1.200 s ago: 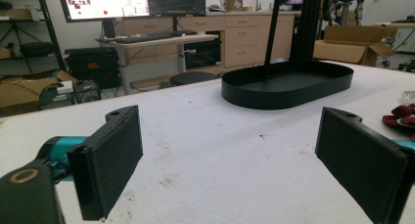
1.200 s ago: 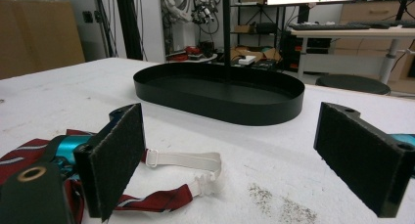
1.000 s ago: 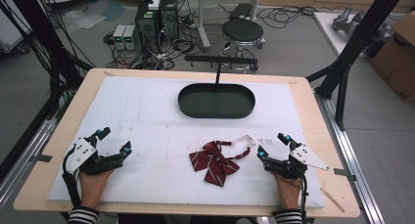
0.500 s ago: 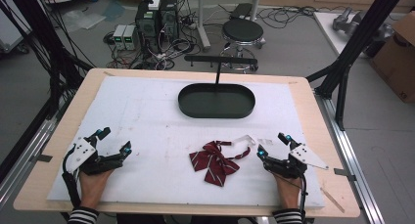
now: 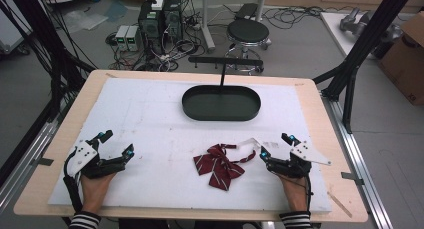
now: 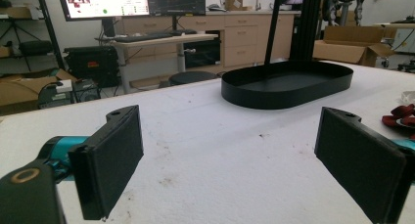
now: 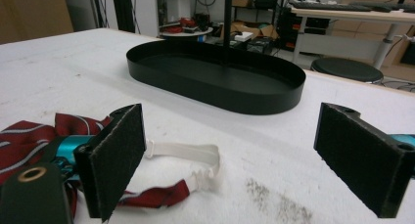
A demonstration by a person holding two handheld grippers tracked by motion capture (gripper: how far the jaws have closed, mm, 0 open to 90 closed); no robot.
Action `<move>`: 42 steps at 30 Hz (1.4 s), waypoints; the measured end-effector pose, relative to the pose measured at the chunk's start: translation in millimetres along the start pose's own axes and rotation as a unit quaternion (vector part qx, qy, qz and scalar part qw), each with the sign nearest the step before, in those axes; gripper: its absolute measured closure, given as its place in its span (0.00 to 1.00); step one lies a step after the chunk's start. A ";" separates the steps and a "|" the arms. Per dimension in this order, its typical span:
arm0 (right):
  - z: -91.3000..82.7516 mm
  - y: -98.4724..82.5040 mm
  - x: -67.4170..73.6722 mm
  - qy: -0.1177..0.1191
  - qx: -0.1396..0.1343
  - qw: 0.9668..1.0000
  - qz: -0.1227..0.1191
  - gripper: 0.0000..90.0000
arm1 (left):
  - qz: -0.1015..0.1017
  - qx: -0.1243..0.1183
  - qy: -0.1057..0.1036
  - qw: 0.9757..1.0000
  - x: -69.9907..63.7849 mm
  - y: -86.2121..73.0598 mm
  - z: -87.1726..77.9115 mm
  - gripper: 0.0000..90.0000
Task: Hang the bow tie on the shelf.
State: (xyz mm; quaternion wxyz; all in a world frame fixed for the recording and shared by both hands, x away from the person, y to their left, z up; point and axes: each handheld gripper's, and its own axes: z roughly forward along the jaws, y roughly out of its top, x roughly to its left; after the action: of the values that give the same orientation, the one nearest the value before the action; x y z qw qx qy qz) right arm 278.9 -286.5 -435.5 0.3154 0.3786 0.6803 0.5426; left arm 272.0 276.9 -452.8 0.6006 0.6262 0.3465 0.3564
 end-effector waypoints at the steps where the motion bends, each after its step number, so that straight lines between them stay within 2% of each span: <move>1: 2.9 9.6 -0.9 0.009 0.012 1.000 0.001 0.12 | -0.001 0.000 0.000 1.000 0.0 -0.1 0.0 0.12; 3: 4.8 14.8 -1.1 0.015 0.019 1.000 -0.001 0.12 | -0.002 0.000 0.001 1.000 0.2 -0.1 -0.1 0.12; 4: 9.3 25.5 -0.9 0.021 0.035 0.999 -0.013 0.12 | -0.002 0.000 0.001 1.000 0.2 0.0 -0.2 0.12; 6: 12.1 30.7 -0.9 0.022 0.041 0.999 -0.022 0.12 | -0.002 0.000 0.001 1.000 -0.1 0.0 0.0 0.12; 7: 18.3 41.2 -0.5 0.032 0.067 0.997 -0.036 0.12 | -0.001 0.000 0.001 1.000 -0.1 0.0 -0.1 0.12; 11: 30.3 53.5 -1.3 0.051 0.110 0.991 -0.053 0.12 | -0.002 0.000 0.002 1.000 -0.1 -0.1 0.0 0.12; 12: 30.3 53.5 -1.3 0.051 0.110 0.991 -0.053 0.12 | -0.002 0.000 0.001 1.000 0.1 0.0 -0.2 0.12; 13: 37.0 58.6 -1.7 0.048 0.144 0.986 -0.069 0.12 | -0.002 0.000 0.001 1.000 0.1 -0.1 -0.1 0.12; 15: 41.8 62.2 -2.1 0.041 0.163 0.983 -0.080 0.12 | -0.001 0.001 0.001 1.000 0.0 0.0 -0.2 0.12; 17: 43.7 63.3 -3.1 0.043 0.164 0.982 -0.082 0.12 | -0.001 0.000 0.002 1.000 0.0 -0.1 0.0 0.12; 18: 45.9 65.0 -3.6 0.043 0.170 0.982 -0.074 0.12 | -0.001 0.000 0.002 1.000 0.0 -0.1 0.0 0.12; 19: 50.4 67.1 -5.3 0.045 0.185 0.979 -0.076 0.13 | -0.001 0.000 0.002 1.000 0.0 0.0 0.1 0.12; 20: 50.4 67.1 -5.3 0.045 0.185 0.979 -0.076 0.13 | -0.001 0.000 0.002 1.000 0.0 0.0 0.1 0.12; 21: 56.6 68.0 -7.2 0.051 0.204 0.975 -0.077 0.17 | -0.001 0.001 0.001 1.000 -0.1 0.0 0.2 0.12; 22: 56.6 68.0 -7.2 0.051 0.204 0.975 -0.077 0.17 | -0.001 0.001 0.002 1.000 -0.1 0.0 0.2 0.12; 25: 65.5 68.2 -8.8 0.033 0.236 0.968 -0.074 0.17 | -0.001 0.001 0.001 1.000 -0.1 0.0 0.2 0.12; 27: 72.5 68.3 -11.3 0.036 0.251 0.965 -0.064 0.17 | 0.000 0.001 0.002 1.000 -0.1 0.0 0.1 0.12; 30: 76.3 67.7 -12.0 0.034 0.258 0.963 -0.062 0.17 | -0.001 0.001 0.002 1.000 0.0 0.0 0.2 0.12; 31: 80.3 65.4 -12.5 0.045 0.273 0.959 -0.063 0.17 | -0.001 0.001 0.002 1.000 0.0 0.0 0.2 0.12; 32: 80.3 65.4 -12.5 0.045 0.273 0.959 -0.063 0.17 | -0.001 0.001 0.002 1.000 0.0 0.0 0.2 0.12; 34: 83.2 62.8 -12.1 0.050 0.286 0.955 -0.064 0.17 | -0.001 0.001 0.001 1.000 0.0 0.0 0.2 0.12; 35: 85.2 60.6 -11.7 0.064 0.296 0.951 -0.065 0.22 | -0.001 0.001 0.001 1.000 0.0 0.0 0.2 0.12; 36: 85.2 60.6 -11.7 0.064 0.296 0.951 -0.065 0.22 | -0.001 0.001 0.001 1.000 0.0 0.0 0.2 0.12; 37: 85.8 60.0 -11.2 0.070 0.300 0.949 -0.065 0.24 | -0.001 0.001 0.001 1.000 0.0 0.0 0.2 0.12; 39: 87.8 59.0 -8.2 0.073 0.314 0.943 -0.087 0.32 | -0.001 0.001 0.001 1.000 0.0 0.0 0.2 0.12; 42: 89.3 57.9 -8.3 0.077 0.320 0.941 -0.079 0.35 | -0.001 0.001 0.002 1.000 -0.2 0.0 0.2 0.12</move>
State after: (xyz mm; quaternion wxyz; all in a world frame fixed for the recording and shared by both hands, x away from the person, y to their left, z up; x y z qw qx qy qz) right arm 368.2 -241.8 -397.8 0.1665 0.3612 0.8680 0.2973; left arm 272.0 276.7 -452.9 0.5996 0.6259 0.3484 0.3568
